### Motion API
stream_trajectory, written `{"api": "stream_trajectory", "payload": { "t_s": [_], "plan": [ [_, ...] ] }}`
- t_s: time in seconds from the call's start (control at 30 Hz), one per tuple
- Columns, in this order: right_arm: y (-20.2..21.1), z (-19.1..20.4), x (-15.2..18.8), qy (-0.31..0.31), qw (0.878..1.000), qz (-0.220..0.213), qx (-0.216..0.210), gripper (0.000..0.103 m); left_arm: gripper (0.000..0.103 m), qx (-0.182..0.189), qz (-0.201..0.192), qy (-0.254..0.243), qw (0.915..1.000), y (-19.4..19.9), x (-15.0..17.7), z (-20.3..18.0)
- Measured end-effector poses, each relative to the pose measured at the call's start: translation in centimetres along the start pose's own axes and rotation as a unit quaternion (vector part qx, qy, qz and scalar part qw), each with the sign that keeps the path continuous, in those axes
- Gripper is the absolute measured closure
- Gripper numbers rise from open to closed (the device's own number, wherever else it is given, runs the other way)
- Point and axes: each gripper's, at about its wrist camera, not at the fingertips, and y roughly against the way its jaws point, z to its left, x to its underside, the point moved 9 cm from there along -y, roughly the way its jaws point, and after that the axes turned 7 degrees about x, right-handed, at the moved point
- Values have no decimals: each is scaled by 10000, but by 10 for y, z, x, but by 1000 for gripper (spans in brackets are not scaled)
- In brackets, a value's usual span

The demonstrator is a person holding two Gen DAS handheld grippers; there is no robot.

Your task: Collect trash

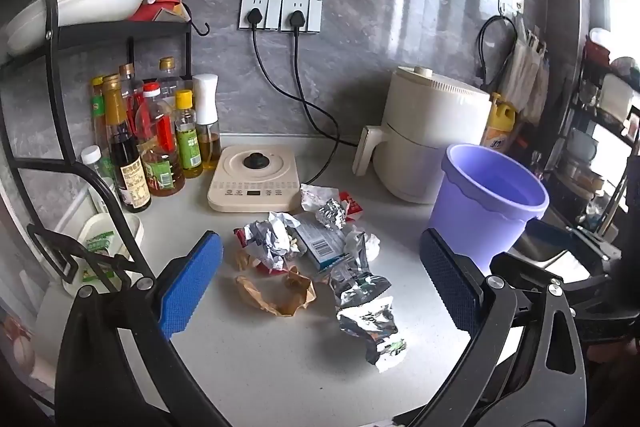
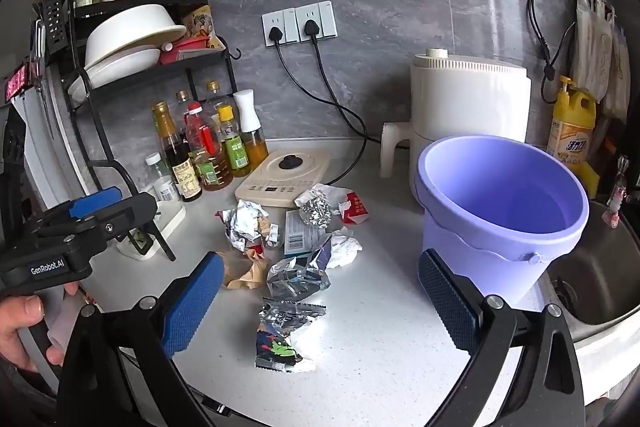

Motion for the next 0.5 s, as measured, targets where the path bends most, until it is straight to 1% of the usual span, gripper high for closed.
{"api": "stream_trajectory", "payload": {
  "t_s": [0.3, 0.5],
  "plan": [
    [1, -2, 0, -31, 10000, -5, 6, 8, 5, -50, -70, -90, 9999, 2, -3, -2],
    [2, -2, 2, -9, 10000, -8, -17, 8, 5, -11, -114, -114, 9999, 3, -4, -4]
  ]
}}
